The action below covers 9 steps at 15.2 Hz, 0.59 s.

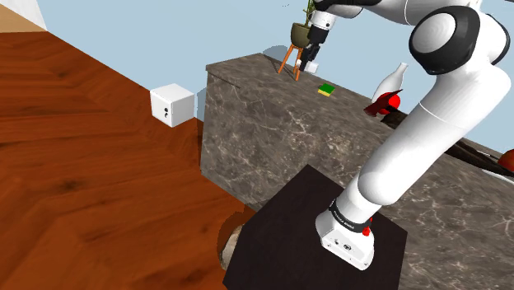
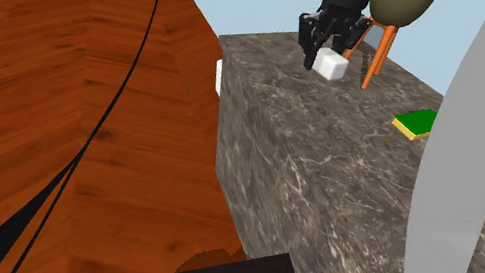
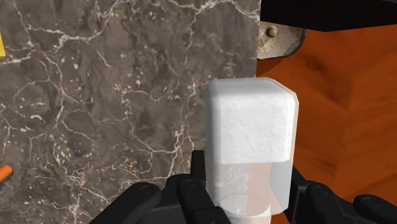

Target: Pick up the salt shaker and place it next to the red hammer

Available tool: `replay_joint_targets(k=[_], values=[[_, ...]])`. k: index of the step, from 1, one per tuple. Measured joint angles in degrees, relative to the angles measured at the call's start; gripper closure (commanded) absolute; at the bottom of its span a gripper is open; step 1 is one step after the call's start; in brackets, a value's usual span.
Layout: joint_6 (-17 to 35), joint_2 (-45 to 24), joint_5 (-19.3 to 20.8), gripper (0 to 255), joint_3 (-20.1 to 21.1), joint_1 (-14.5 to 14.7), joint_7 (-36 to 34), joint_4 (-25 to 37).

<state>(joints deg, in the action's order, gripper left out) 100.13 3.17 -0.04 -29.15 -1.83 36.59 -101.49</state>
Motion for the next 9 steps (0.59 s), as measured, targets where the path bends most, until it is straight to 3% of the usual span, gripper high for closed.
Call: replay_joint_targets(k=[9], values=[[-7.1, -1.1, -0.5, 255, -0.1, -0.1, 0.2, 8.0]])
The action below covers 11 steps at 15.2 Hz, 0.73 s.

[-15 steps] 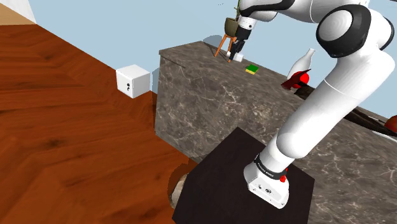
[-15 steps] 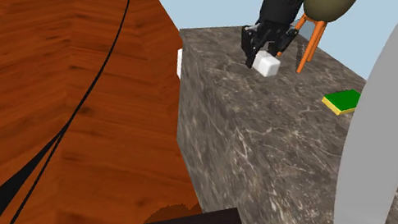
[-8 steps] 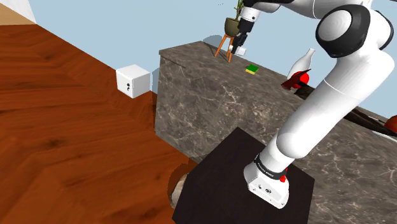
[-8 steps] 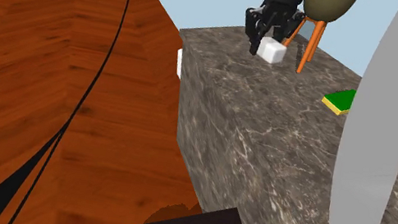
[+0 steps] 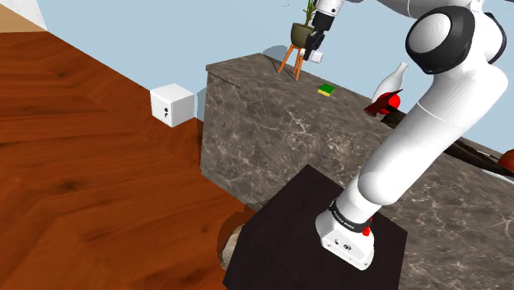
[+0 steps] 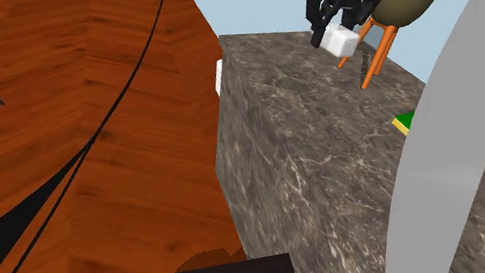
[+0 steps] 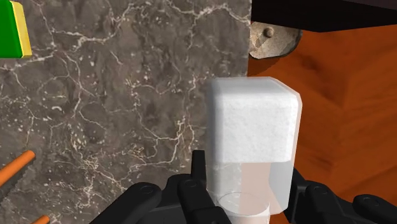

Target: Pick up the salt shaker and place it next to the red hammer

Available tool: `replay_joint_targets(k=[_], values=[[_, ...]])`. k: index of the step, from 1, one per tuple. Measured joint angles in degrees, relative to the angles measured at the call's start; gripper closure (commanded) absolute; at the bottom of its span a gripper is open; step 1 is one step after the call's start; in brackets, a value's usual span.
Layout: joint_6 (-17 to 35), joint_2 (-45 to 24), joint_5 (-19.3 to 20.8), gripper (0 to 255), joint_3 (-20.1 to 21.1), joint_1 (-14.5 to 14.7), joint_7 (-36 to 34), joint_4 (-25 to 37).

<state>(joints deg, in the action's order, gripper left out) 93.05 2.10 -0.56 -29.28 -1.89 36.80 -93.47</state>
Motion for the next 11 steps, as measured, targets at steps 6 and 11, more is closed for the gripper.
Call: replay_joint_targets(k=[6, 11], values=[[-5.1, -1.7, -0.9, 255, -0.4, -0.3, 0.6, 6.6], [-8.5, -2.2, -1.1, 255, -0.6, -0.6, 1.0, 10.3]])
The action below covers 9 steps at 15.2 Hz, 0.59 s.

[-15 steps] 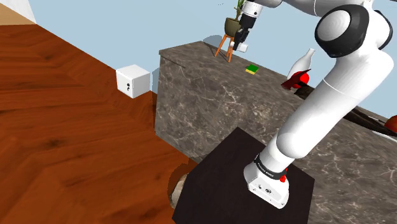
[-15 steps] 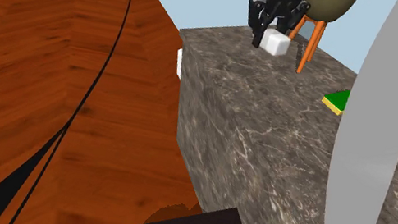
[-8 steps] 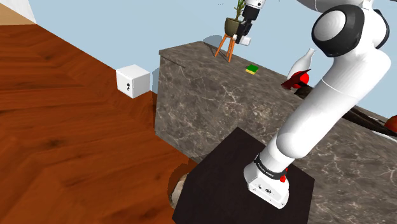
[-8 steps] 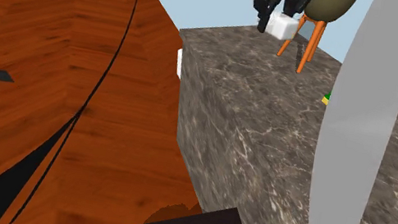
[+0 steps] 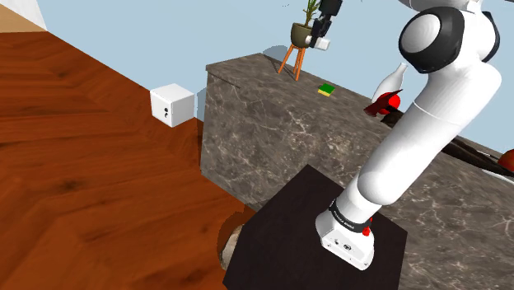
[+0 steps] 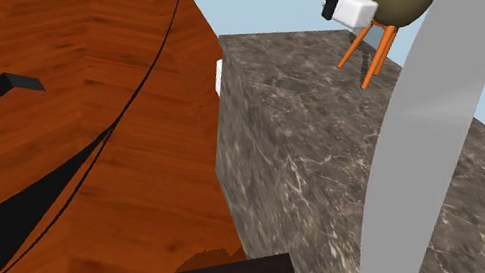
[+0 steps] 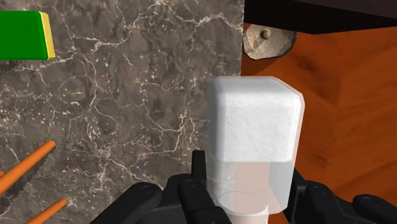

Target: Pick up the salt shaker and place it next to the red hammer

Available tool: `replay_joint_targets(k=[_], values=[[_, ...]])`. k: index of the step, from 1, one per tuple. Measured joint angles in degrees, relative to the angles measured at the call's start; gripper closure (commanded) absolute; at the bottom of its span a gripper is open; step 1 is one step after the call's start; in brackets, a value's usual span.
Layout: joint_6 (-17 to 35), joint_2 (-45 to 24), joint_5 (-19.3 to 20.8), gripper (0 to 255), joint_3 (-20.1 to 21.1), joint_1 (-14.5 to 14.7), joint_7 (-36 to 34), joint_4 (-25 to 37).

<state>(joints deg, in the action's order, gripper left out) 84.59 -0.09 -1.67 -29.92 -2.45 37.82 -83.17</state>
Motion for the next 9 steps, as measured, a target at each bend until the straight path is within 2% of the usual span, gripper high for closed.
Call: replay_joint_targets(k=[9], values=[[0.8, 14.2, 7.3, 255, -1.5, -2.6, 4.0, -13.0]])
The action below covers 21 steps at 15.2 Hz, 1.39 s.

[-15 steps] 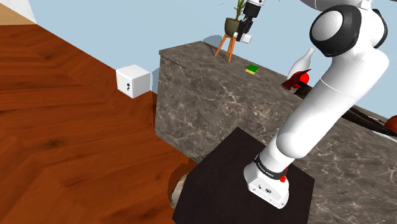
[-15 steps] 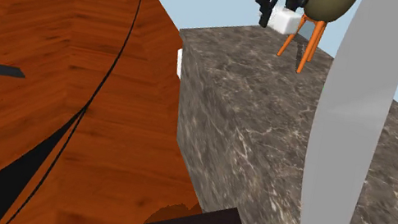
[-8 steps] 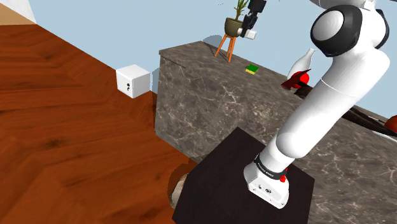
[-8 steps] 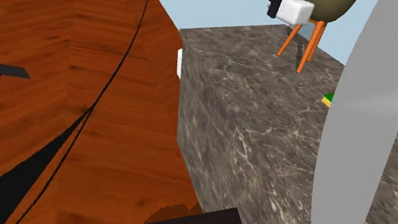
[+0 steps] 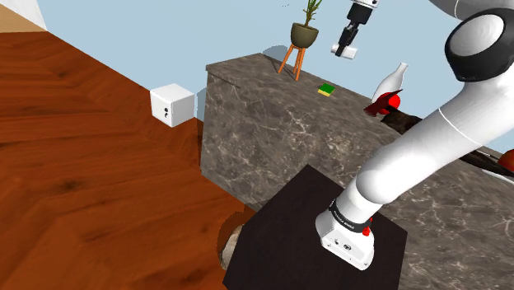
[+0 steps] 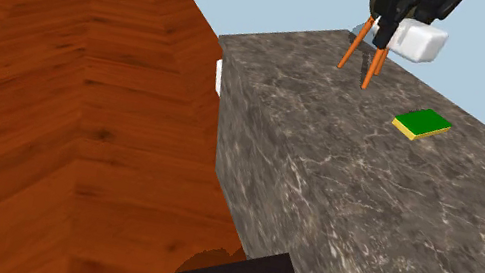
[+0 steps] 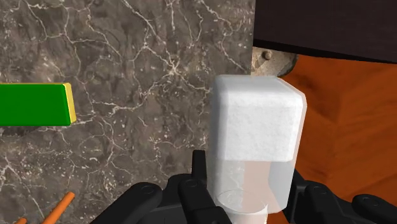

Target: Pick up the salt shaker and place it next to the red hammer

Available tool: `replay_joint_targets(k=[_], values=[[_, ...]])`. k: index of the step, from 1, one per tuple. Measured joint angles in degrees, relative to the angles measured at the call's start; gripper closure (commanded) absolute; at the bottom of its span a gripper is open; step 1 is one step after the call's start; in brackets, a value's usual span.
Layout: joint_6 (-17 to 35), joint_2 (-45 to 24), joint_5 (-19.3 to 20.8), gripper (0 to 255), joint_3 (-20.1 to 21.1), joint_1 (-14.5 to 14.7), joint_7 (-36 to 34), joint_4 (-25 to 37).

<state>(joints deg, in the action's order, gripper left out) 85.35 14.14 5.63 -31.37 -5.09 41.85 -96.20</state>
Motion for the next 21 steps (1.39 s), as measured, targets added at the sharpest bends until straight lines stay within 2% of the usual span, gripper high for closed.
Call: replay_joint_targets(k=[6, 13, 21], values=[[-1.0, 7.9, 4.5, 255, -1.9, -3.0, 4.3, -5.6], [-3.5, 15.5, 9.5, 255, -4.6, -6.8, 10.4, -9.0], [-6.4, 19.8, 14.6, 255, -10.4, -10.1, 19.7, -7.9]])
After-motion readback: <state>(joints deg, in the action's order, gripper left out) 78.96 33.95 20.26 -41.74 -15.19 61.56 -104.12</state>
